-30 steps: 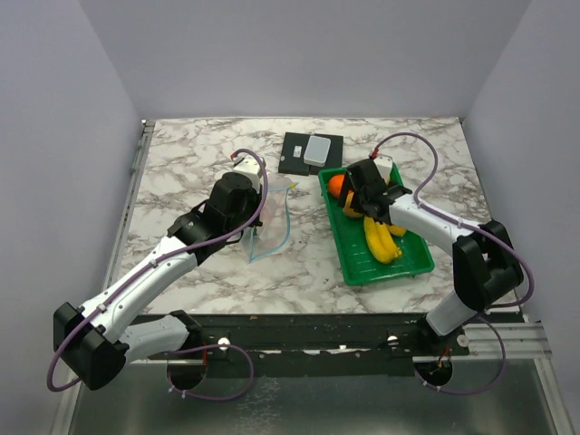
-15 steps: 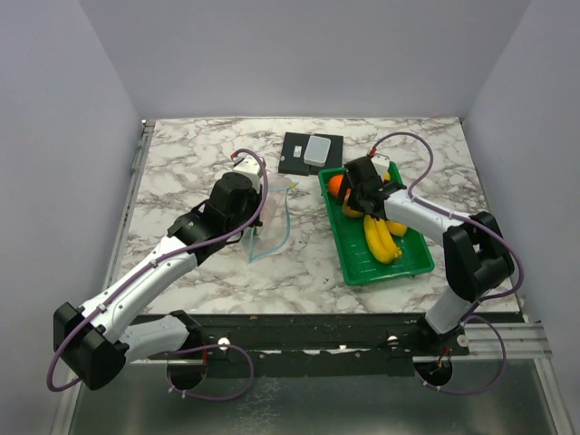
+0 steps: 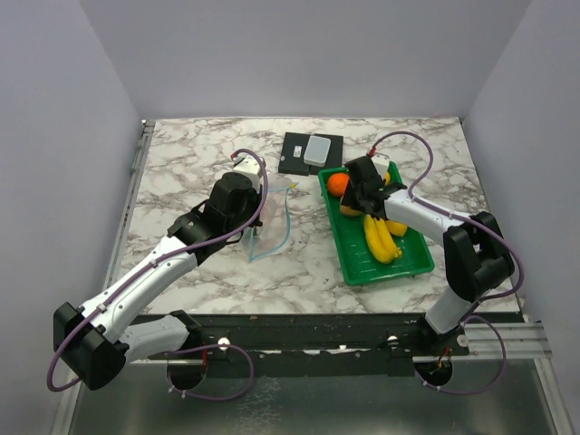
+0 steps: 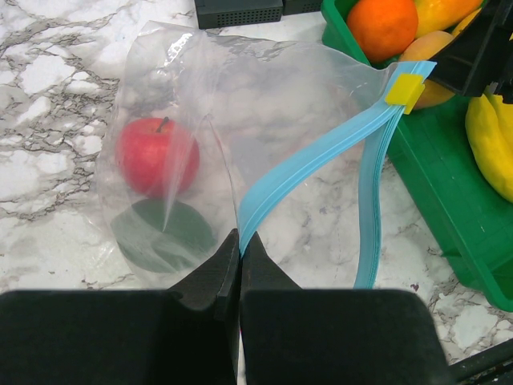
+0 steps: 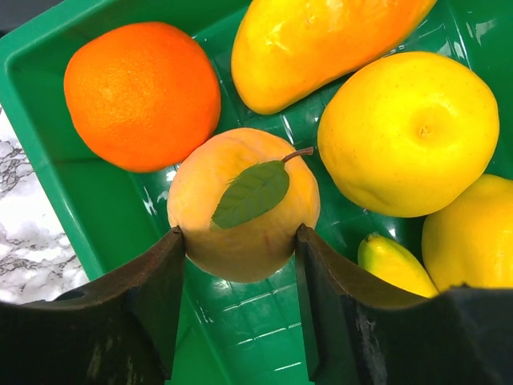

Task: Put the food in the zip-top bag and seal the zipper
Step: Pick up the fake fruit from the bin.

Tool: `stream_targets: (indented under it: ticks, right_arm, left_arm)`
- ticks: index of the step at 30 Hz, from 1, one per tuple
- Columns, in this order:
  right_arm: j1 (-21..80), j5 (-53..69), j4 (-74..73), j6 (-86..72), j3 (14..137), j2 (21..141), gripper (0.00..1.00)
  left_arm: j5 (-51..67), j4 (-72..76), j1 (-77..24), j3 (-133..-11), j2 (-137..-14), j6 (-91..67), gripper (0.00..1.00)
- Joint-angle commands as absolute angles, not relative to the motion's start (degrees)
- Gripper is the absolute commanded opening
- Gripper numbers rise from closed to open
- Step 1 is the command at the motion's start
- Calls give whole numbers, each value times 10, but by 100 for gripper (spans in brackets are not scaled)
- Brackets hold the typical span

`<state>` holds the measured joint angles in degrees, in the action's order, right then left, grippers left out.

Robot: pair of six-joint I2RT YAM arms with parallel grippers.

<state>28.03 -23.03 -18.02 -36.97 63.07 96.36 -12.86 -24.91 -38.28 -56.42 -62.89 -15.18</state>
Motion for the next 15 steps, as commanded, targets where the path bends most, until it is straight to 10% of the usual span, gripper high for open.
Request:
stream_targets:
  ticks: [1,15]
  right_arm:
    - [277,-220,-167,-361,634,959,34]
    - [278,-165,-150,-351,597,855,12]
  left_arm:
    - [-129,-240,-384,-561,-627,-149,0]
    - [-134,-241,-385,-561,-628,-149,0]
